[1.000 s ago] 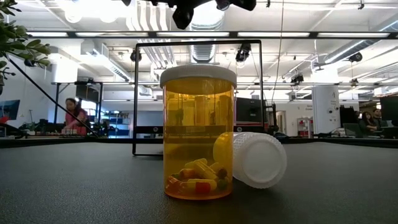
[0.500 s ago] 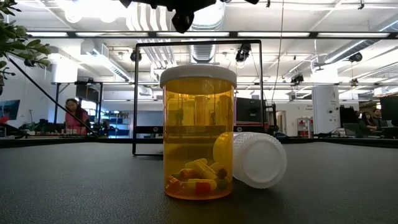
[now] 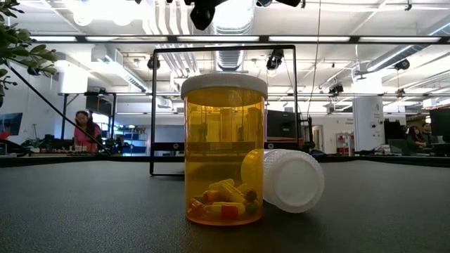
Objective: Pick and place medicine bottles onto shelf by color
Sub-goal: Put the blue pill bottle on the shelf aligned with the other blue pill bottle
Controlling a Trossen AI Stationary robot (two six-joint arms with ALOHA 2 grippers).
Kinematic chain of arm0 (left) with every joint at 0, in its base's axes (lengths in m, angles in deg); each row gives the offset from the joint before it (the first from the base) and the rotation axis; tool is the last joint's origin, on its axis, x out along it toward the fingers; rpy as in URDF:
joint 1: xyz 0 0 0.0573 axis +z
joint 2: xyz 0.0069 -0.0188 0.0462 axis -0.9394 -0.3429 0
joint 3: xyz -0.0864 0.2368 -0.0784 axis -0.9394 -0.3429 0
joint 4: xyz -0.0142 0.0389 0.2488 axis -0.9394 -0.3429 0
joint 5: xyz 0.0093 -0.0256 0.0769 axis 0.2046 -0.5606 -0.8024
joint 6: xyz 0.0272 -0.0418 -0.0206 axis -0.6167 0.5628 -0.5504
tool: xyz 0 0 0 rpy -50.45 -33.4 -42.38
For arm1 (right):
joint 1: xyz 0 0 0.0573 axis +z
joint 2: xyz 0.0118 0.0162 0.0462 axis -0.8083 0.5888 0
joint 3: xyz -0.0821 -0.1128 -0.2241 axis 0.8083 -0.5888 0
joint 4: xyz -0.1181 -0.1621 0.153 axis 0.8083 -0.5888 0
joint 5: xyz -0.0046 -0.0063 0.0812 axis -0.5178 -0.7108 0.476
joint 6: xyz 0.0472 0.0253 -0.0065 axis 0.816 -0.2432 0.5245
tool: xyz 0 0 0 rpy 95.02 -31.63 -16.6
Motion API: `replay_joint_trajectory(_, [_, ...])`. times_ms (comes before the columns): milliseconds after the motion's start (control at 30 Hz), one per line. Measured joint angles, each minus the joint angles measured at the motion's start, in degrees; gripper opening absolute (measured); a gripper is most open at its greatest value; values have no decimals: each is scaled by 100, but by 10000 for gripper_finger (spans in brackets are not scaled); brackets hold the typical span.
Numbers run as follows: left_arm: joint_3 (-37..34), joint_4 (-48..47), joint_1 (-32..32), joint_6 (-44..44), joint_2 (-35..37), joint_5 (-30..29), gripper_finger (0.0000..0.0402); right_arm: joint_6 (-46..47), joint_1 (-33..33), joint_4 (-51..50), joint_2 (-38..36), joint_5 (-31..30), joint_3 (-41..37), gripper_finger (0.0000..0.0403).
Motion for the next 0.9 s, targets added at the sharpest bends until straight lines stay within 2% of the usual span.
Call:
replay_joint_trajectory(267, [2,82,2,-48,0,-171,191,47,2,-3,0,304,0,89])
replay_joint_trajectory(433, [13,383,2,-51,-7,-197,230,219,17,-70,66,481,-20,89])
replay_joint_trajectory(533, [13,413,2,-47,-13,-210,237,269,49,-114,146,646,-39,89])
replay_joint_trajectory(900, [15,386,-84,155,-178,-213,238,361,77,109,232,653,-26,89])
